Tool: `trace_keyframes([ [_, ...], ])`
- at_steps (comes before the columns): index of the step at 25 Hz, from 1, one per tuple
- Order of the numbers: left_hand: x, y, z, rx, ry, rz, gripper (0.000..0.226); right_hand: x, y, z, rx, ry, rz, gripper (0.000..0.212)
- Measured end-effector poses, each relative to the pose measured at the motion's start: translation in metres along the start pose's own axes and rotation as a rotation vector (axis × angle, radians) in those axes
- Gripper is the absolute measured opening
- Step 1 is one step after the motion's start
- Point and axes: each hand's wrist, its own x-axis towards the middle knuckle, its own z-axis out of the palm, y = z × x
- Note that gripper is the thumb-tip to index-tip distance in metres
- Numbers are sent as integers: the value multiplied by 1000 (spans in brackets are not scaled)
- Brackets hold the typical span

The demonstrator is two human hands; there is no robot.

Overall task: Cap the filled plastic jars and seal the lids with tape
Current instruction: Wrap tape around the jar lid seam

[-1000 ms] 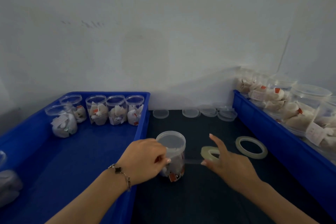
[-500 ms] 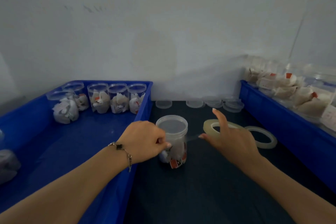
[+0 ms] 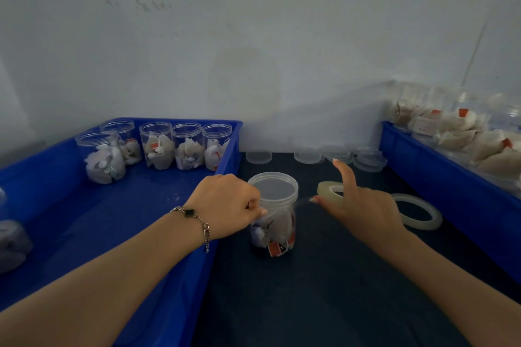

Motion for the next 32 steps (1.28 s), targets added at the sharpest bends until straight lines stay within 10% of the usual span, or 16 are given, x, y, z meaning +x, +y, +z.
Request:
trace_keyframes([
  [9, 1, -1, 2, -70, -62, -97, 38, 3, -2, -6, -64, -56, -101, 116],
  [18, -3, -21, -12, -197, 251, -332, 24, -6, -8, 6, 212, 66, 43, 100],
  [26, 30, 4, -18, -233, -437, -127, 119, 2, -6, 4, 156, 35, 10, 94],
  [32, 34, 17, 12, -404, -239, -220, 120, 3, -1, -11, 101, -100, -47, 108],
])
